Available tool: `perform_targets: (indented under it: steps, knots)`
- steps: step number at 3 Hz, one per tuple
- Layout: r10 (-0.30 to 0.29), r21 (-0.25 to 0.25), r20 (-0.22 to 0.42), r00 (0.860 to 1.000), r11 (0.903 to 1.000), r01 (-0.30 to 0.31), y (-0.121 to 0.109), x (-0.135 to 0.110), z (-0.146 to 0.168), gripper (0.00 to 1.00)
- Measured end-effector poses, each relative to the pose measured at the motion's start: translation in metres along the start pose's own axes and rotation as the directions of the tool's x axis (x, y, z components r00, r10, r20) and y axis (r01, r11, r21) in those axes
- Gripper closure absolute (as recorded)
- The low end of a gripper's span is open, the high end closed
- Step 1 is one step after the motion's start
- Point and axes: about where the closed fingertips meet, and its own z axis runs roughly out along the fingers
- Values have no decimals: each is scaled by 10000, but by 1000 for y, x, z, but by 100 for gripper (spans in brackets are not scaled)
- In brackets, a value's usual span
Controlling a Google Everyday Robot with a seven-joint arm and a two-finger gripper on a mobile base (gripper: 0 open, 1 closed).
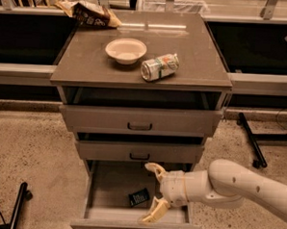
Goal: Pick rxbar blueberry from bottom drawer and place on counter
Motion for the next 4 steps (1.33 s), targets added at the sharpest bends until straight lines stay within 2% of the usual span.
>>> perform_targets:
  steps: [1, 2, 3, 4]
  knots:
    - [414, 164, 666, 9969, 9990, -425, -2, 41, -1, 0]
    - [406, 159, 653, 9970, 9990, -417, -2, 40, -1, 0]
    - [113, -40, 525, 9986, 9999, -111, -7, 49, 4, 0]
    - [-512, 805, 675, 9964, 9957, 457, -37, 82, 0, 0]
